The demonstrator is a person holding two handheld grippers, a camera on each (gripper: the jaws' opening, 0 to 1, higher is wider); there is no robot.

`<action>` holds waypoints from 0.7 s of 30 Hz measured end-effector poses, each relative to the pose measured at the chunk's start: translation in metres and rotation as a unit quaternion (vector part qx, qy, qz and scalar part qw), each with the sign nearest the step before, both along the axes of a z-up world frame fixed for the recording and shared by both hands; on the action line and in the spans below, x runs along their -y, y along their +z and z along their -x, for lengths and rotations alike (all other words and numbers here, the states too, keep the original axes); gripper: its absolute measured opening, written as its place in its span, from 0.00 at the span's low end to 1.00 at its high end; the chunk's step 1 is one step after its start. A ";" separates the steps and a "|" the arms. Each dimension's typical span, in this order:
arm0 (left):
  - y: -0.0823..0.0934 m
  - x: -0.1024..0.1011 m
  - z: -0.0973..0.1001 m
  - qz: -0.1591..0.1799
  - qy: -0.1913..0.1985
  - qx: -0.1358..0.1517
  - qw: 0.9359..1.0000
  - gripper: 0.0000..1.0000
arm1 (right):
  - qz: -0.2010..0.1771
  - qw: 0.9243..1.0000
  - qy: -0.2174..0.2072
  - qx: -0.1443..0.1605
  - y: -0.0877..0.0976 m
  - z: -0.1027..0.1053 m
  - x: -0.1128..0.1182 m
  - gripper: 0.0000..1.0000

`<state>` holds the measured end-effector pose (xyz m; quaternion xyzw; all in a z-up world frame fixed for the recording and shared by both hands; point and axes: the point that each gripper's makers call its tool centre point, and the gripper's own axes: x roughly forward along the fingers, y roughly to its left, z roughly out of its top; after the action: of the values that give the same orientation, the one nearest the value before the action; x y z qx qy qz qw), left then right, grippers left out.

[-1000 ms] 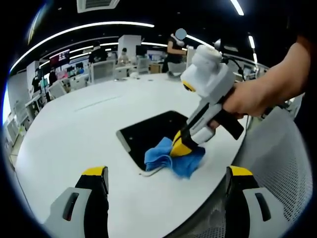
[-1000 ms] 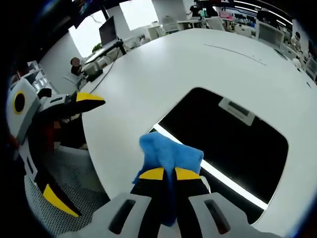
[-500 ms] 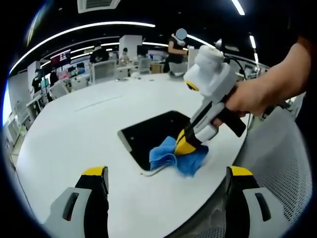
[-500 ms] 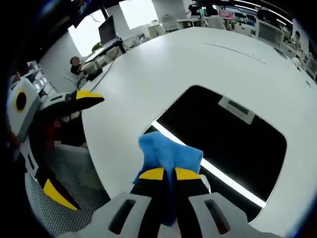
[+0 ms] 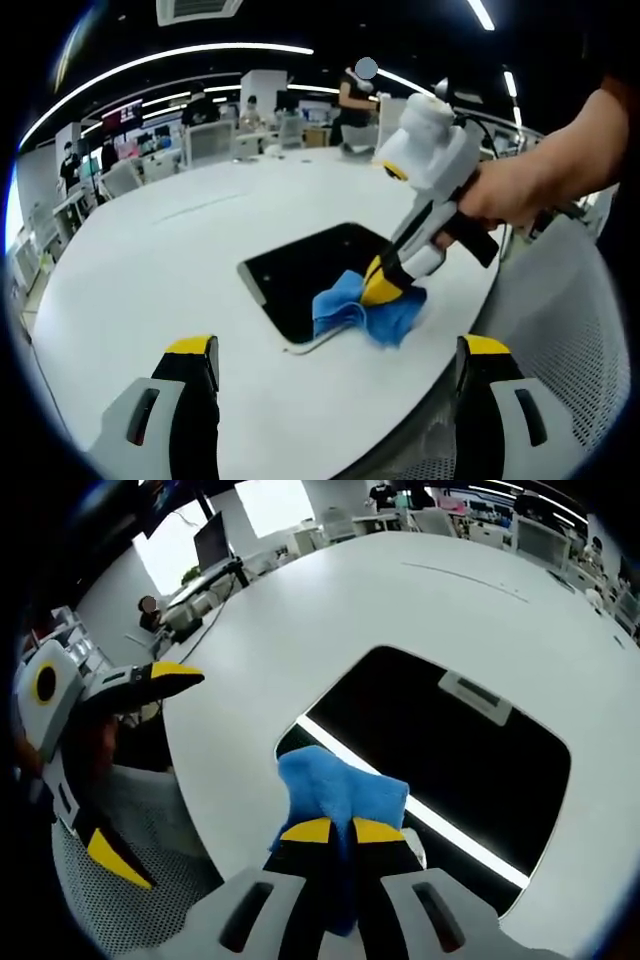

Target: Wipe the mirror surface with the cleaning cloth until all visible marks leave the cleaned area.

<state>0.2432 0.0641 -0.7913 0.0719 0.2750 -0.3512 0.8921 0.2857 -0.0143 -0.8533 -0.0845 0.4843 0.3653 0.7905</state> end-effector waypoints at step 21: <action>-0.001 -0.001 0.000 -0.003 0.001 -0.002 1.000 0.99 | 0.009 1.000 -0.001 -0.018 0.000 -0.005 0.011 0.01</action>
<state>0.2430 0.0649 -0.7926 0.0739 0.2781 -0.3498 0.8915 0.2912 -0.0248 -0.8534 -0.0845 0.5020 0.3619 0.7809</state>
